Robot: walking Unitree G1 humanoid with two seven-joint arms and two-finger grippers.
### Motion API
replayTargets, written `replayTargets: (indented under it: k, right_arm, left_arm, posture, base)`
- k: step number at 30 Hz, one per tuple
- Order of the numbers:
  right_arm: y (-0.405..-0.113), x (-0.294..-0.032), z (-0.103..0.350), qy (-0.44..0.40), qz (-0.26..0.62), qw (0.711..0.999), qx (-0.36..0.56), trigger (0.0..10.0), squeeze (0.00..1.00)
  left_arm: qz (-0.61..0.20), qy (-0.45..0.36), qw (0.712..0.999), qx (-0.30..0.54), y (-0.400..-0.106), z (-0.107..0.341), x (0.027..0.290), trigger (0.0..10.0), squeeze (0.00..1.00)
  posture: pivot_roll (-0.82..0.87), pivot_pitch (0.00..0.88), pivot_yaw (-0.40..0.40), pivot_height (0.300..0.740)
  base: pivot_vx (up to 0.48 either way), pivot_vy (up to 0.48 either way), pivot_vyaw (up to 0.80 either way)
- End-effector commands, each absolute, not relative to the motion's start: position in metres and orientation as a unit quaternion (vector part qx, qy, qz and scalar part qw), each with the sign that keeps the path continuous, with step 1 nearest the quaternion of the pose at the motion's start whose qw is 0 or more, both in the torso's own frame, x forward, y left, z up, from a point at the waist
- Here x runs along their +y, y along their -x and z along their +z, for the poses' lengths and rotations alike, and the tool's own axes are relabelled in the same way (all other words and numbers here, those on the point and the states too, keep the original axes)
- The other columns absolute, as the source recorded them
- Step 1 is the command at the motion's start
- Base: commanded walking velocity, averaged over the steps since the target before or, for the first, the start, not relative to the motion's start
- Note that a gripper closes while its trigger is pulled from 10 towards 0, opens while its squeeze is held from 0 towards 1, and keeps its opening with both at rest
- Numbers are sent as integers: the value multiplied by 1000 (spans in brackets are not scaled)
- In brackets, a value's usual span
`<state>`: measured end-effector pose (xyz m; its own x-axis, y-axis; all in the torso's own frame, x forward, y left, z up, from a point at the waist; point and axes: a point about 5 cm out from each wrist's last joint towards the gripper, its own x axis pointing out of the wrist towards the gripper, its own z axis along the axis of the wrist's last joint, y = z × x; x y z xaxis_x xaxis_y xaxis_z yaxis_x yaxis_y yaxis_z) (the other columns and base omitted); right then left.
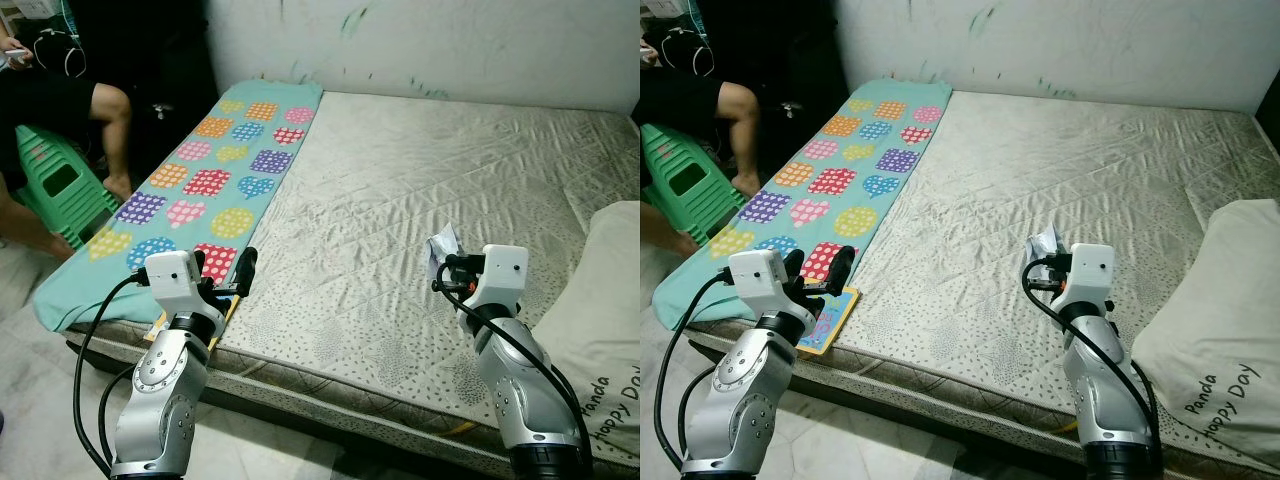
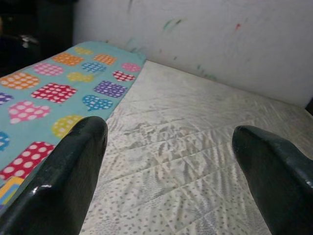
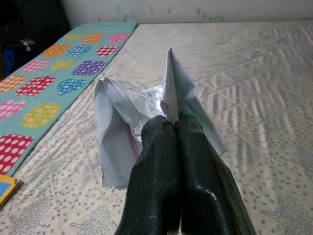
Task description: Clean up the room
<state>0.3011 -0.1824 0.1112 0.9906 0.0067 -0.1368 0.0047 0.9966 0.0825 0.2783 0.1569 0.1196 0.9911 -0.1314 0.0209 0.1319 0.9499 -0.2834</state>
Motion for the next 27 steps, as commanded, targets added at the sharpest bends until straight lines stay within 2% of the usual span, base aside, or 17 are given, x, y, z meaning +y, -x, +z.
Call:
replayTargets:
  k: [1,18,27]
  right_arm:
    - [-303,-181,112,-44,4,997,66,10000,0]
    - [-302,-182,111,-45,-1,997,68,10000,0]
    - [-301,-182,110,-44,-2,997,69,10000,0]
  left_arm:
    - [-66,141,988,1,-279,119,159,10000,0]
    - [-68,146,987,1,-280,119,158,10000,0]
    - [-66,144,987,3,-278,118,159,10000,0]
  posture:
    - [-83,0,72,740]
    - [-85,2,75,740]
    - [-84,4,74,740]
  base:
    - [0,0,-800]
    - [0,0,-800]
    - [0,258,-642]
